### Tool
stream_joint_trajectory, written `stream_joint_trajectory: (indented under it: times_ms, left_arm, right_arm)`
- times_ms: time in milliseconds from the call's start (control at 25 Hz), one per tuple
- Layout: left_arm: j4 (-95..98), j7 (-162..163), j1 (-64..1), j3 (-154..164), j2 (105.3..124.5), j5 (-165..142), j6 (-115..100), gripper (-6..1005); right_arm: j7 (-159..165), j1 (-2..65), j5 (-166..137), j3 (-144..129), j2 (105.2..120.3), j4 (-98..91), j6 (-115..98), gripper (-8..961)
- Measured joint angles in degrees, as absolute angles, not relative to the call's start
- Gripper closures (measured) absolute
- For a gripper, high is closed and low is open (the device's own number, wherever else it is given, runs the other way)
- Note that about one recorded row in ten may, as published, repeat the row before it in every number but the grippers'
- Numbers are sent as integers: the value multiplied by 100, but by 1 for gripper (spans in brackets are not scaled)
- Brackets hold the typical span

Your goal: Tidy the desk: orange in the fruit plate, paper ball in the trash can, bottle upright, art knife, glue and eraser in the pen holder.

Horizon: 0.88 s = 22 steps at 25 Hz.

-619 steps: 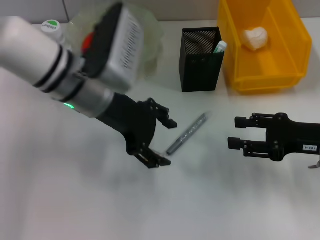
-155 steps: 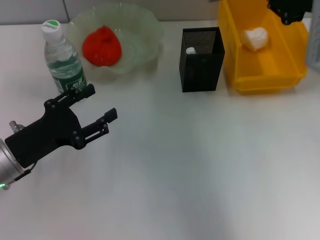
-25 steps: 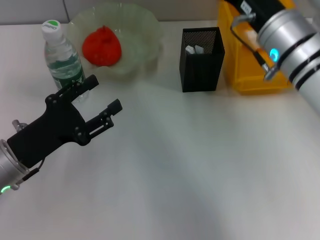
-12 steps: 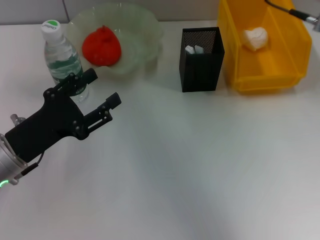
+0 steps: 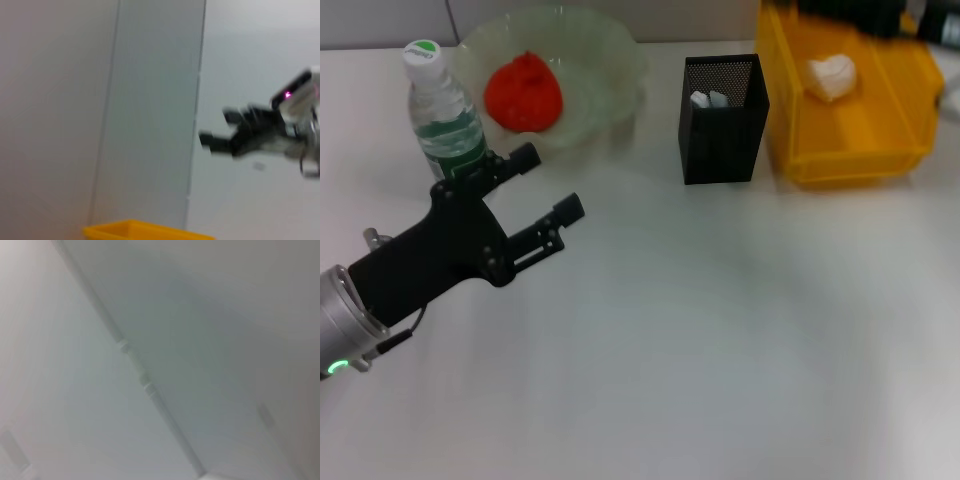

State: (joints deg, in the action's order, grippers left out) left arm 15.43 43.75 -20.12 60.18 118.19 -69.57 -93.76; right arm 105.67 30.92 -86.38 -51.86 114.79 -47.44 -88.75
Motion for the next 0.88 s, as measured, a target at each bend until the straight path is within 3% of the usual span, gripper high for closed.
stream_joint_trajectory:
  times_ms: [120,200,360,560,880]
  left_arm:
    - [1560,4721,-2067,6298,11775,-6979,-9365,226]
    - [1569,4964,-2132,6471,11730,-7030,-9316,226]
    - [1594,5673,-2321,6532,11593,-7471,-9244,226]
    - [1663,6065,-2437,6508,11499,-7883,-9168,226]
    - [1763,6213,-2445,6510,11445,-8176,-9039,226]
  right_arm:
    - [9026,3213,-8692,-5137,11256,-3301,-9461,339]
    - [8380,3183,-8821,-5180,11220,-2815,-9570,339]
    - [7976,3078,-9671,-5207,11370,-2737,-9547,338]
    - [7406,2996,-10262,-5213,11534,-2780,-9339,159]
    - [7073,3002,-10499,-5227,11616,-2799,-9194,141]
